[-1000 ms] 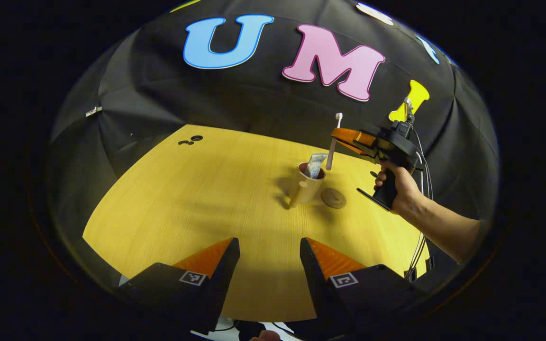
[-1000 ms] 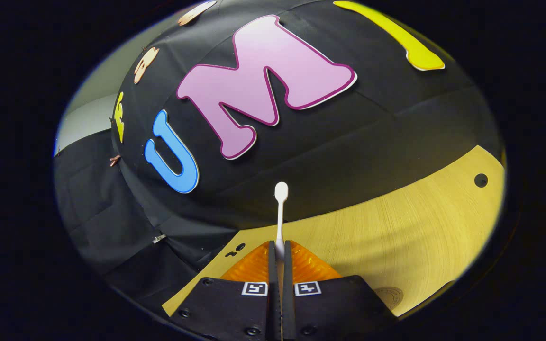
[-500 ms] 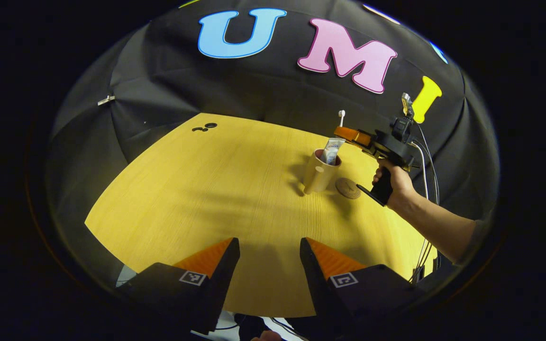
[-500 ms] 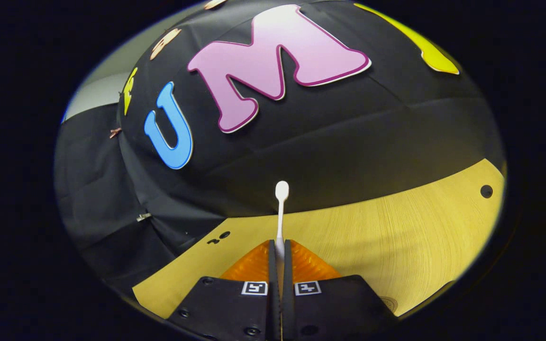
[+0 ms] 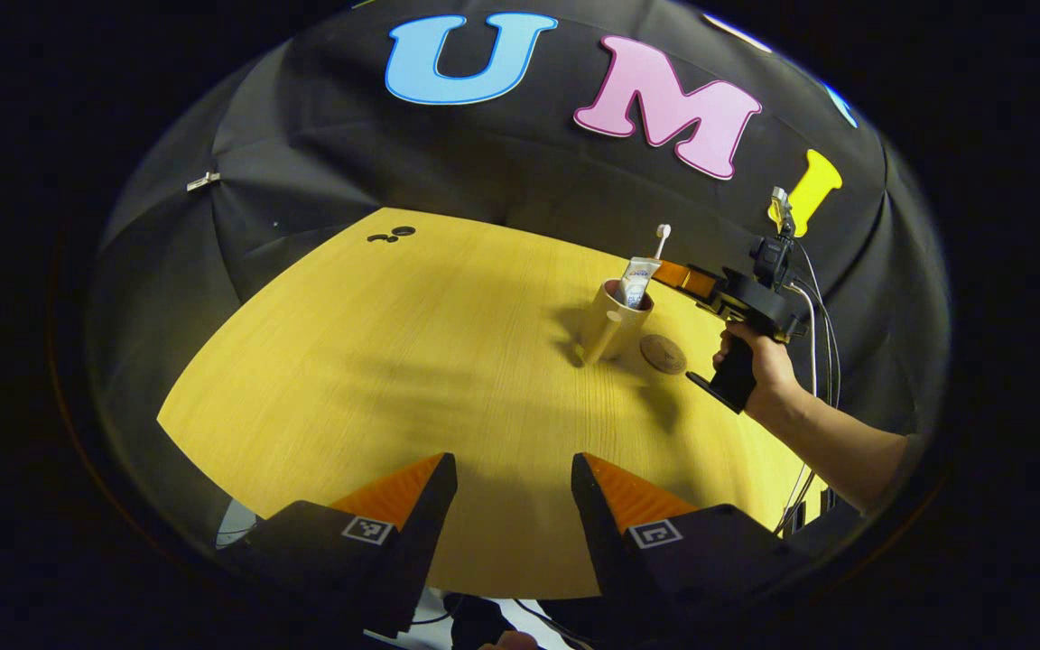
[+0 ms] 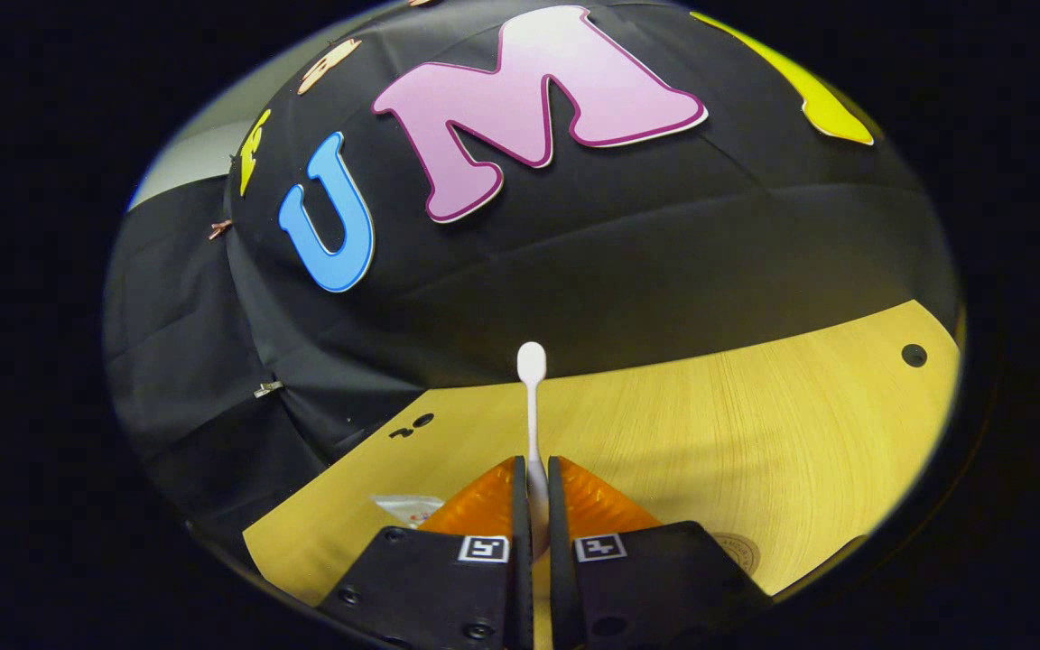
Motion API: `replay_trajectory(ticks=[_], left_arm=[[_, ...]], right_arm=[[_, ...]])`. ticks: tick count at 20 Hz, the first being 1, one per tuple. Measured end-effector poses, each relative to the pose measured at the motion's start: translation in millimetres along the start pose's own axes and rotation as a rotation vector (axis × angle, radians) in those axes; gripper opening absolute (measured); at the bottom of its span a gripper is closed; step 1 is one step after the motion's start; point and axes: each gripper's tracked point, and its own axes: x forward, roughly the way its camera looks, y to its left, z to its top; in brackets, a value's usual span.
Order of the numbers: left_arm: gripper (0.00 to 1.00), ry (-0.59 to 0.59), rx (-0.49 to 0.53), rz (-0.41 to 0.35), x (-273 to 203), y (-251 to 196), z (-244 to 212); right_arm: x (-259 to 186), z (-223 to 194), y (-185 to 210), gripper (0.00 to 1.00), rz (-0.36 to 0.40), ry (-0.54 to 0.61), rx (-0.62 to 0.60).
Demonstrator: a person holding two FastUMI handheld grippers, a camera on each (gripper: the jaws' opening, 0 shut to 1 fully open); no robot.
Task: Put the toothbrush and toothpaste on the desktop into the cup, then pick up the cup and place it on the coaster on the desktop.
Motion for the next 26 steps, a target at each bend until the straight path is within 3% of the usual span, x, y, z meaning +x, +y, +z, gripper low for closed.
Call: replay_trajectory(ticks=[3, 5, 6, 7, 10, 11, 12, 13, 14, 15, 16, 17, 18, 19, 20, 26], left_arm=[[0.79, 0.004, 0.003, -0.037, 5, -11, 3], [0.79, 0.002, 0.012, -0.056, 8, -18, 6], [0.79, 0.000, 0.017, -0.064, 9, -22, 6], [0.80, 0.002, 0.023, -0.077, 10, -26, 9], [0.80, 0.014, 0.055, -0.110, 14, -38, 12], [0.80, 0.023, 0.072, -0.119, 16, -42, 14], [0.79, 0.031, 0.094, -0.125, 20, -45, 16], [0.80, 0.041, 0.117, -0.127, 22, -48, 18], [0.80, 0.054, 0.134, -0.135, 27, -52, 20], [0.80, 0.061, 0.145, -0.135, 30, -55, 24], [0.80, 0.070, 0.153, -0.143, 34, -59, 27], [0.80, 0.085, 0.158, -0.159, 41, -65, 29], [0.80, 0.099, 0.160, -0.172, 45, -70, 31], [0.80, 0.113, 0.162, -0.192, 52, -76, 35], [0.80, 0.130, 0.168, -0.207, 60, -80, 37], [0.80, 0.211, 0.322, -0.215, 113, -92, 62]], right_arm=[[-17, -9, 1, 0.24, -0.023, 0.032, 0.024], [-31, -15, 3, 0.27, -0.041, 0.054, 0.048], [-37, -17, 6, 0.10, -0.045, 0.067, 0.059], [-45, -20, 8, 0.31, -0.047, 0.079, 0.073], [-70, -30, 17, 0.33, -0.056, 0.113, 0.106], [-79, -34, 19, 0.19, -0.062, 0.127, 0.120], [-87, -40, 22, 0.39, -0.064, 0.143, 0.140], [-95, -44, 24, 0.27, -0.065, 0.157, 0.160], [-104, -49, 27, 0.46, -0.062, 0.170, 0.175], [-113, -54, 27, 0.54, -0.069, 0.182, 0.184], [-123, -55, 26, 0.40, -0.070, 0.196, 0.194], [-132, -58, 26, 0.58, -0.074, 0.210, 0.199], [-143, -60, 25, 0.58, -0.075, 0.219, 0.203], [-153, -62, 24, 0.44, -0.074, 0.226, 0.208], [-165, -65, 22, 0.65, -0.081, 0.235, 0.206], [-230, -73, 2, 0.68, -0.154, 0.222, 0.224]])
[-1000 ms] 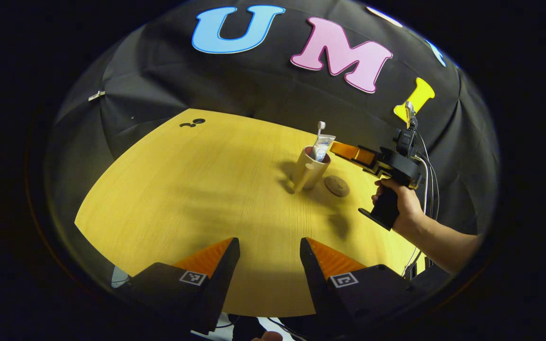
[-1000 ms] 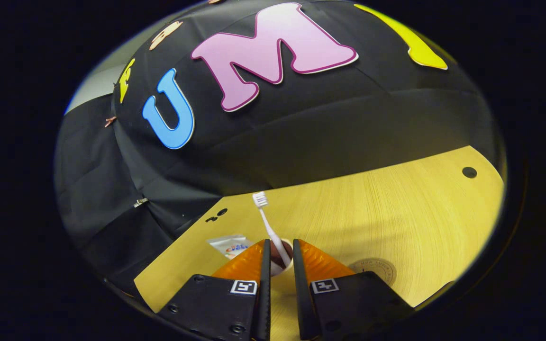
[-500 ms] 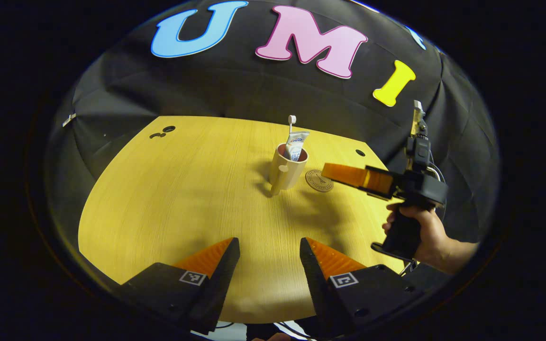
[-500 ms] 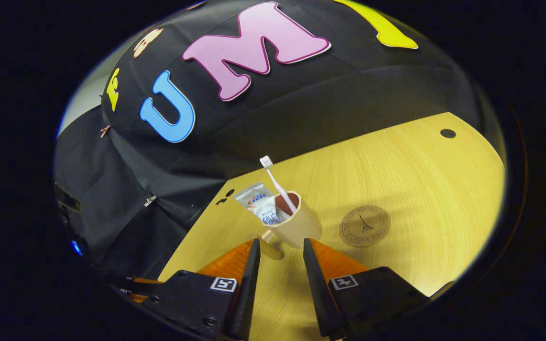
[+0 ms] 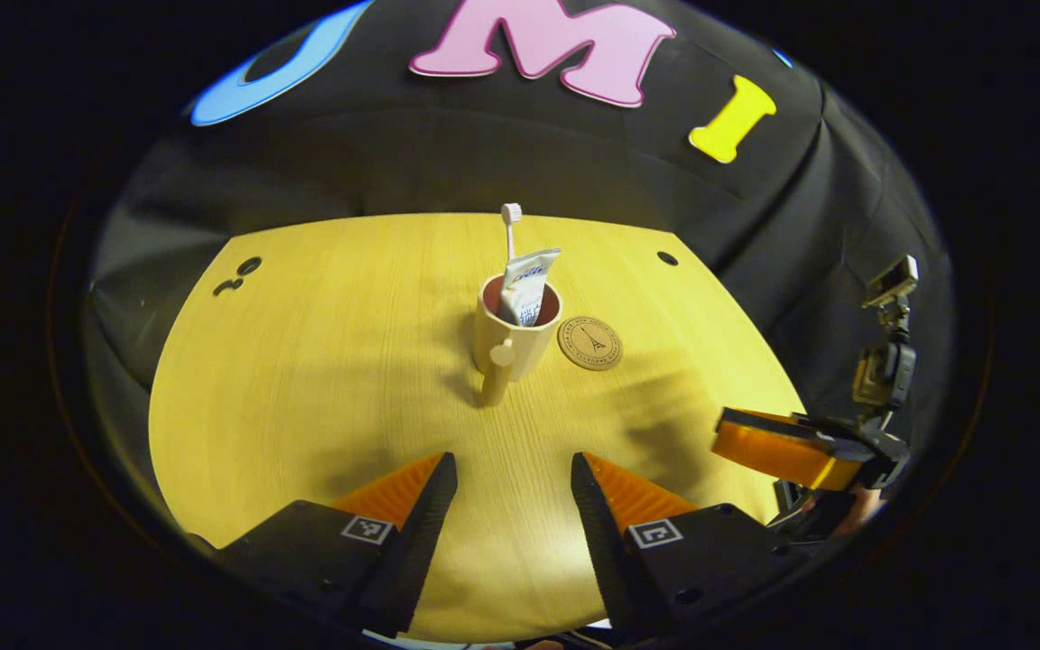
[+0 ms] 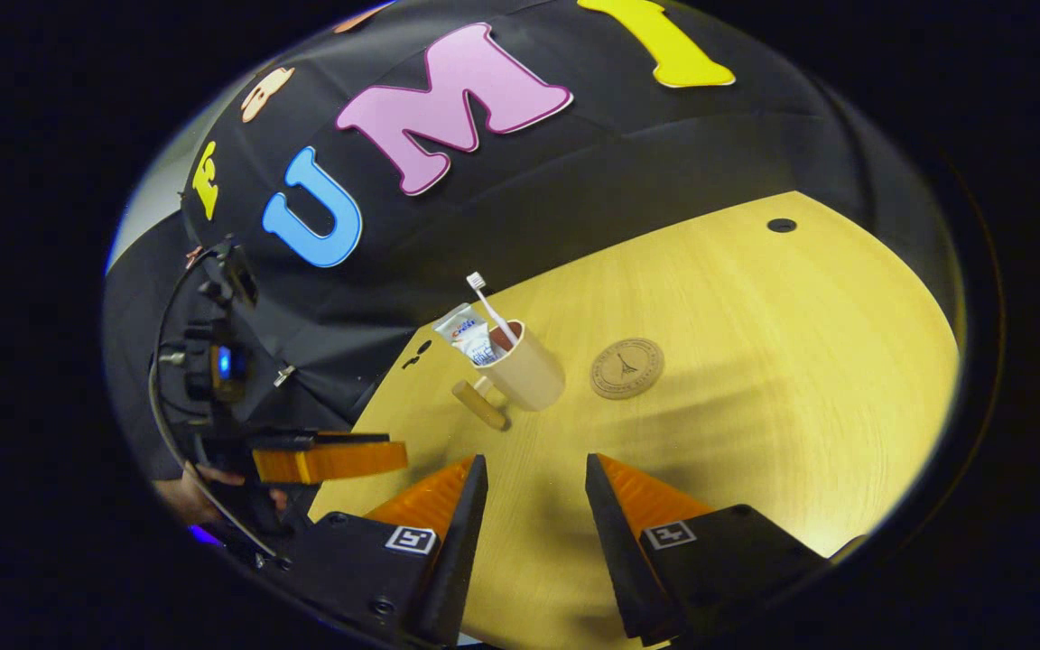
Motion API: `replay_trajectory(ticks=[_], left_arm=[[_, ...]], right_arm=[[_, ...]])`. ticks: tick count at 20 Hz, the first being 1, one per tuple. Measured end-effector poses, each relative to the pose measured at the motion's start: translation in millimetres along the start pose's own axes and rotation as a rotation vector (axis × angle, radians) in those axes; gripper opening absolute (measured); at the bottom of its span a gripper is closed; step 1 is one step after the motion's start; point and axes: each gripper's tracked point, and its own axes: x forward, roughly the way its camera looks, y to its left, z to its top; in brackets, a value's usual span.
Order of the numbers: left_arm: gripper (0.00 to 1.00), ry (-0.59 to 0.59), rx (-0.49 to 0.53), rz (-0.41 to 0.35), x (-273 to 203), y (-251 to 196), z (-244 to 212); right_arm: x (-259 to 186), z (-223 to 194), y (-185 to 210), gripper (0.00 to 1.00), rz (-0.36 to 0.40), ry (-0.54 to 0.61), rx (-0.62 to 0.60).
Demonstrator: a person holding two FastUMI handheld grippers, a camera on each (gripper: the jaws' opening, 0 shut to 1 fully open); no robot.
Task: Put the toothbrush and toothpaste on the desktop into the cup, then pick up the cup and place it on the coaster on the desktop.
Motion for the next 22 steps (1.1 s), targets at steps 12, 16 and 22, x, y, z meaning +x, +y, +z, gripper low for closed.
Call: replay_trajectory(ticks=[12, 16, 22], left_arm=[[0.78, 0.225, 0.202, 0.037, 100, 14, 34], [0.77, 0.281, 0.243, 0.068, 124, 23, 36], [0.67, 0.354, 0.291, 0.053, 143, 18, 35]], right_arm=[[-78, -24, -79, 0.69, -0.162, -0.008, 0.074], [-88, -36, -92, 0.69, -0.191, -0.002, 0.097], [-88, -52, -91, 0.69, -0.188, 0.024, 0.101]])
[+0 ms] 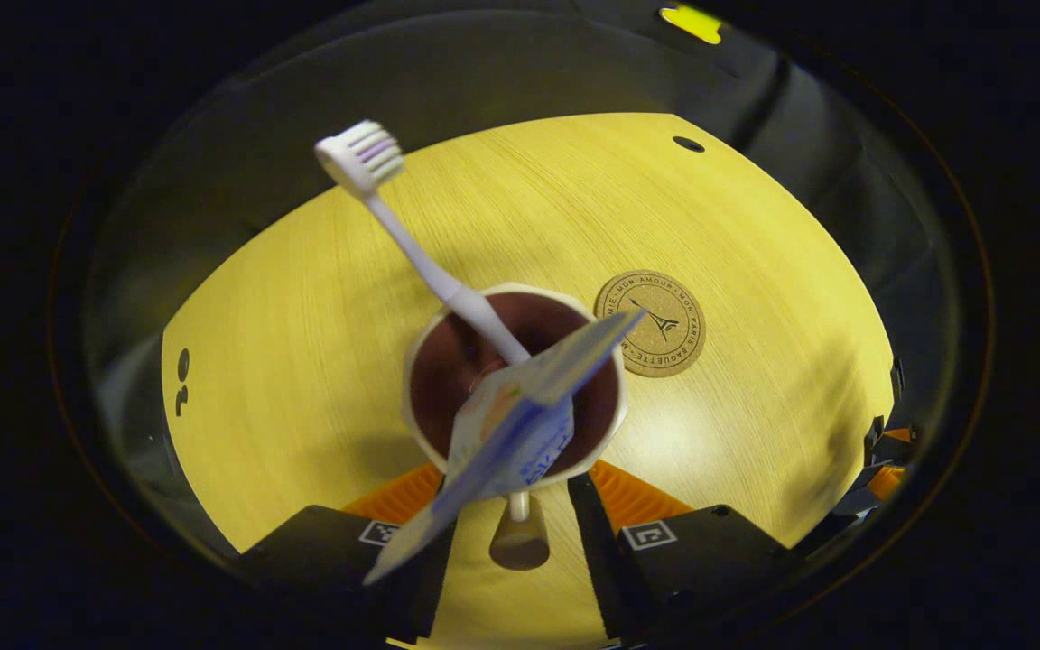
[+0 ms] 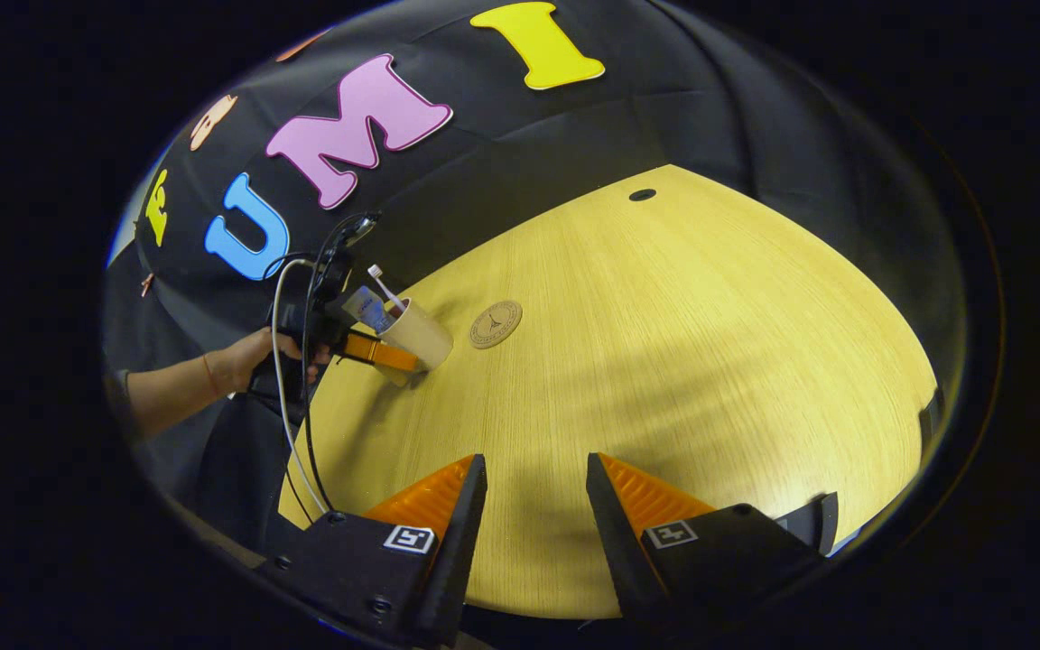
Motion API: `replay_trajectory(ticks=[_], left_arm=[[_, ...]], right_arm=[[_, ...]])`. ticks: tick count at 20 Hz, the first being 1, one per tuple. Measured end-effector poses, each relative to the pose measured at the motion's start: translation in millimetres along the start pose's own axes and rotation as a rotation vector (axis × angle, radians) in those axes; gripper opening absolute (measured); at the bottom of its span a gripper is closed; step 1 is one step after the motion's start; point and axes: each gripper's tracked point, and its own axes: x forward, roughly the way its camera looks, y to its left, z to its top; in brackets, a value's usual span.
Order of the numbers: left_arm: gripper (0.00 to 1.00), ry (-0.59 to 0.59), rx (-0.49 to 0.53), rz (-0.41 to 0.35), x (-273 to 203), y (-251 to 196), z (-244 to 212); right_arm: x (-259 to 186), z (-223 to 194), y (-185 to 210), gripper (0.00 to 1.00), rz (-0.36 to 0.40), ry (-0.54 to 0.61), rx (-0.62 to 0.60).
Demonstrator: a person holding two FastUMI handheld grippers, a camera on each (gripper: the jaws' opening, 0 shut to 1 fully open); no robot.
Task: Put the toothbrush and toothpaste on the desktop into the cup, then pick up the cup and place it on the coaster on the desktop.
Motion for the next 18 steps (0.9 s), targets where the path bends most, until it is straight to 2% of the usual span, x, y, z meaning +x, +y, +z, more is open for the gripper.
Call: replay_trajectory(ticks=[4, 6, 14, 18], left_arm=[[0.51, 0.034, -0.001, 0.001, 5, 2, -4], [0.29, 0.032, -0.014, 0.002, 4, 3, -5], [0.24, -0.007, -0.053, 0.020, 2, -1, -3], [0.24, -0.034, -0.026, 0.031, -15, -6, 4]], right_arm=[[-1, -5, 1, 0.69, 0.010, 0.010, -0.003], [-1, -6, 0, 0.70, 0.010, 0.009, 0.010], [0, -4, -5, 0.70, 0.023, 0.008, 0.010], [-2, -5, -8, 0.70, 0.036, 0.016, 0.004]])
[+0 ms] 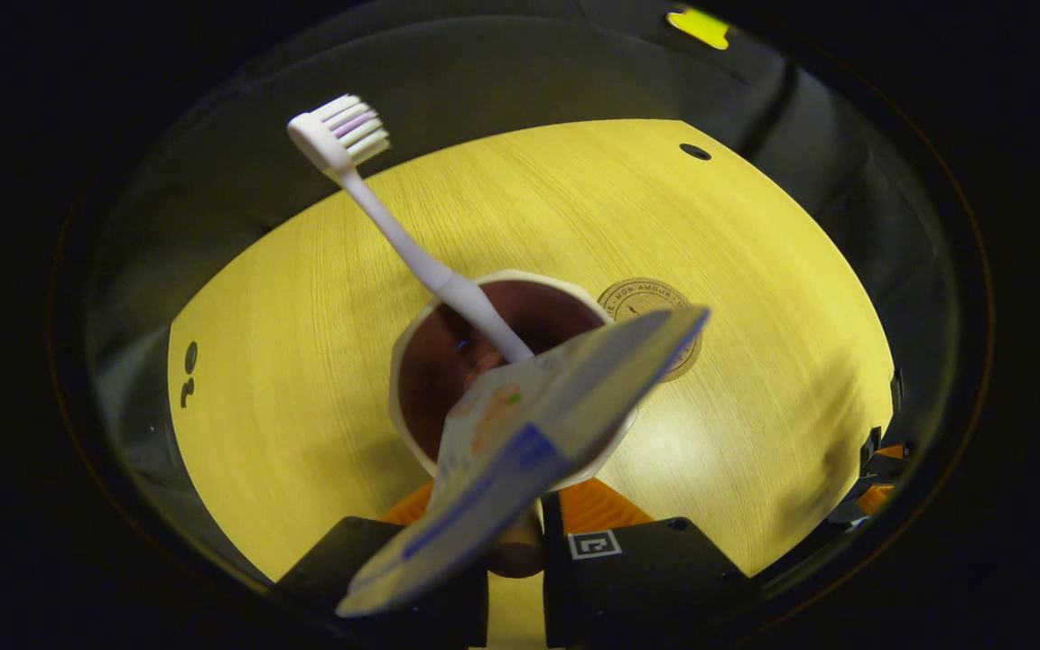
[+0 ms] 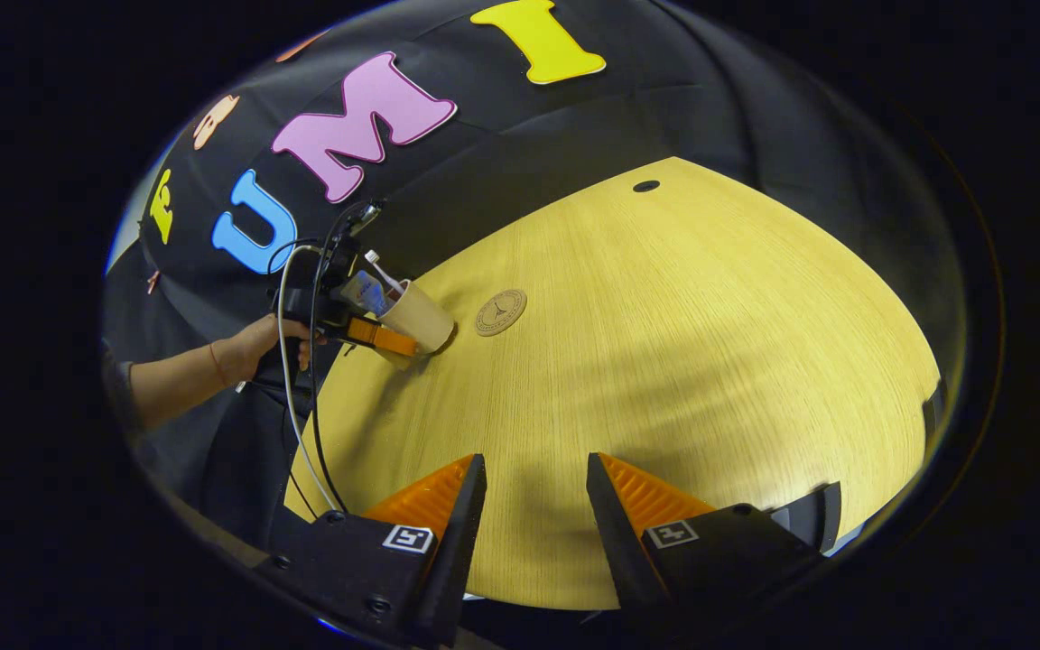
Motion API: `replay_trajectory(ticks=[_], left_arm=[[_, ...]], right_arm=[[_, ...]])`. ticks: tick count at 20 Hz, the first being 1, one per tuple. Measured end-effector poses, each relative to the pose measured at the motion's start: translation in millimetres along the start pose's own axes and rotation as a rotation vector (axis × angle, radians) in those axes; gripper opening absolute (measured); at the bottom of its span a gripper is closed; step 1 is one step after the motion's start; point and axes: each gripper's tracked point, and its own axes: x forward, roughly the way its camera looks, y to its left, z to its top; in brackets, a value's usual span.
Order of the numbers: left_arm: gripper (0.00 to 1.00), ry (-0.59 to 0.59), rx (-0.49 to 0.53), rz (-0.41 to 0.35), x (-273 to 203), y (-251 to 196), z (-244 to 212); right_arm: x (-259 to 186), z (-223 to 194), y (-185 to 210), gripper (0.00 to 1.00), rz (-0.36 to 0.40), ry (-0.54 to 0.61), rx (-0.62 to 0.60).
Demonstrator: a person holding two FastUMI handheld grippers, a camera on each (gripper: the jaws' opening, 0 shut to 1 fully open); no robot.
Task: Put the toothbrush and toothpaste on the desktop into the cup, then pick up the cup and place it on the coaster on the desktop.
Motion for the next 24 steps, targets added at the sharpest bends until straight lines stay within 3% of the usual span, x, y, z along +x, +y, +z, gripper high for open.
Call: replay_trajectory(ticks=[12, 24], left_arm=[[0.24, -0.008, 0.087, -0.043, 9, -74, 41], [0.24, 0.023, 0.119, -0.039, 28, -92, 52]], right_arm=[[-23, 6, -37, 0.70, -0.018, -0.024, 0.047], [-24, 11, -61, 0.70, -0.050, -0.033, 0.086]])
